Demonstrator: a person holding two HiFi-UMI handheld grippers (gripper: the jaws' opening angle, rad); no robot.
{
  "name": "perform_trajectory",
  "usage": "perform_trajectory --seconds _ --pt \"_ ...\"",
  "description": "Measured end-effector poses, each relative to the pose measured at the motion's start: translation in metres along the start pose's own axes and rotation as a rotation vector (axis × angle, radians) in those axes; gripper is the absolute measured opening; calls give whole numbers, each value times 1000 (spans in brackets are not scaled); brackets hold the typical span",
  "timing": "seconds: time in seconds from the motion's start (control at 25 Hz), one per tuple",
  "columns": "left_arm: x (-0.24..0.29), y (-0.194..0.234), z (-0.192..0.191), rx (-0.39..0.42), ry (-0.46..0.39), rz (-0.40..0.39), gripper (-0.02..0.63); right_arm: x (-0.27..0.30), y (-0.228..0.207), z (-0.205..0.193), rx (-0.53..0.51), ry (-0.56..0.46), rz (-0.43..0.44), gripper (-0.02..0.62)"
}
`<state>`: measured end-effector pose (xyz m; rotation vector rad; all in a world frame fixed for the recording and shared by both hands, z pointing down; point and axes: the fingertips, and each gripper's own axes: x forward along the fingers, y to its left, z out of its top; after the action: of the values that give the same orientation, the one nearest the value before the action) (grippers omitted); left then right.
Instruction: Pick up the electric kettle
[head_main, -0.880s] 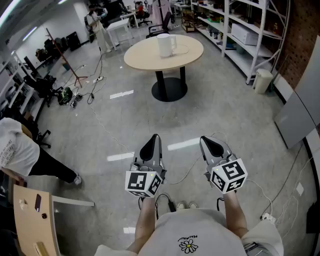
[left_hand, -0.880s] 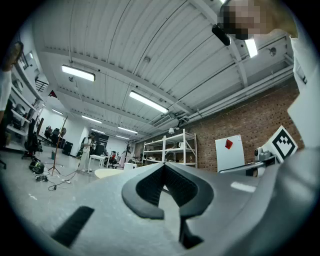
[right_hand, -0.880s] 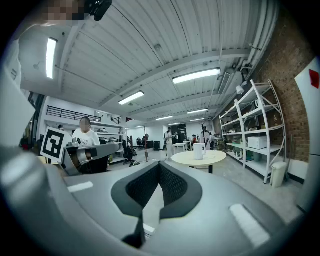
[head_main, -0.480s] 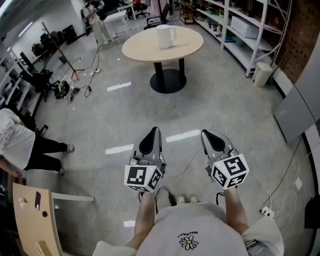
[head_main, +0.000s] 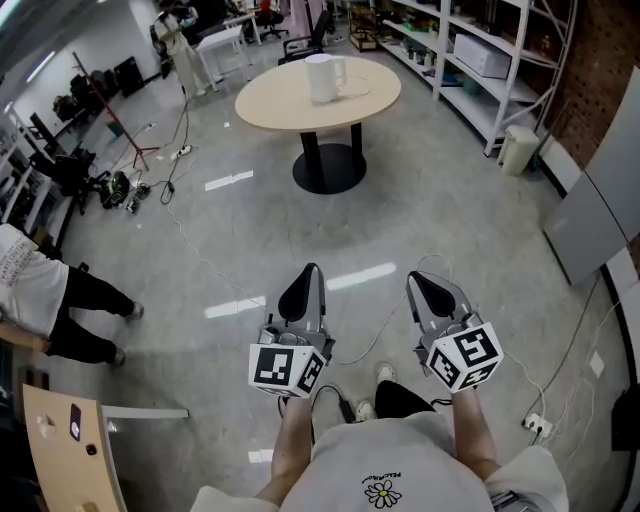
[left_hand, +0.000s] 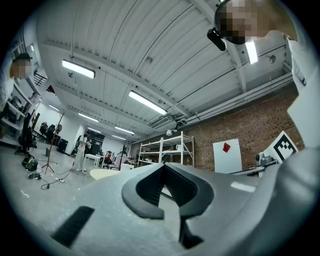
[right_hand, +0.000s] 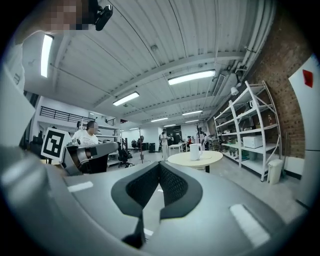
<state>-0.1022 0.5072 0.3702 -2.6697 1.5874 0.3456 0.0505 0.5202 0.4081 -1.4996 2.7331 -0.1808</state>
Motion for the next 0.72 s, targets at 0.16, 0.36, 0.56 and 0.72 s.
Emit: perform_trajectory --seconds 0.16,0.36,0.56,0.72 --pt "25 12 -13 -14 25 -5 2 21 -19 -3 21 -4 -14 3" --pt "81 42 -30 7 35 -20 2 78 -59 -9 29 -15 -17 4" --pt "171 83 -39 33 32 1 2 155 -126 -3 42 0 -9 5" --pt "233 120 -33 40 18 26 2 212 -172 13 54 0 -7 5"
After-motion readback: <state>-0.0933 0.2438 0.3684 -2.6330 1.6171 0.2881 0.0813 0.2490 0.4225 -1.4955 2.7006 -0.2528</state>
